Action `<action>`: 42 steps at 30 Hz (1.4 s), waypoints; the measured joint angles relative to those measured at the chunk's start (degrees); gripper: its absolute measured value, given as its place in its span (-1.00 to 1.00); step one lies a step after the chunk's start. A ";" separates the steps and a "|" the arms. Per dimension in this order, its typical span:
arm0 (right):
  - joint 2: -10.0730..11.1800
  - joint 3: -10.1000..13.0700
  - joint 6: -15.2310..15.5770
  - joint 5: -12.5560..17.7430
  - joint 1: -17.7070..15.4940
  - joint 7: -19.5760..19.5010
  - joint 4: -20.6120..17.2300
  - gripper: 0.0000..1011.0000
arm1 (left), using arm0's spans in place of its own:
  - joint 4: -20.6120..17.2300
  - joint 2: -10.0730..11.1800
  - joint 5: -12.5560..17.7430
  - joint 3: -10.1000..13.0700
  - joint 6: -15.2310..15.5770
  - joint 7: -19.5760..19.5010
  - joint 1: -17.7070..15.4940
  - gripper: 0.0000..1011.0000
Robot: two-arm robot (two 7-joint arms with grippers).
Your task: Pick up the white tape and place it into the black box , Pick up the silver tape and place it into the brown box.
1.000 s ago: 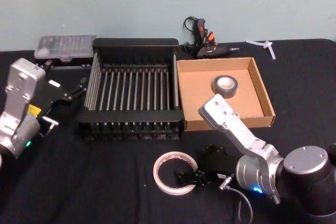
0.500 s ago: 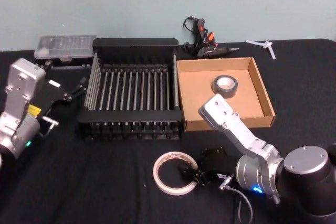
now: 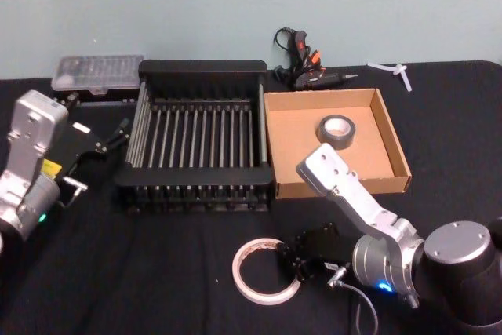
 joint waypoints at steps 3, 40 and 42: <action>0.00 0.00 0.01 0.00 0.00 0.00 0.00 -0.82 | 0.00 0.00 0.00 0.00 0.00 0.00 0.00 0.98; 2.04 2.91 -2.67 1.82 0.40 0.54 -5.35 -0.82 | 0.00 0.00 0.00 0.00 0.00 0.00 0.00 0.98; 2.45 3.10 -2.85 2.08 0.40 0.61 -6.13 -0.82 | 0.00 0.00 0.00 0.00 0.00 0.00 0.00 0.98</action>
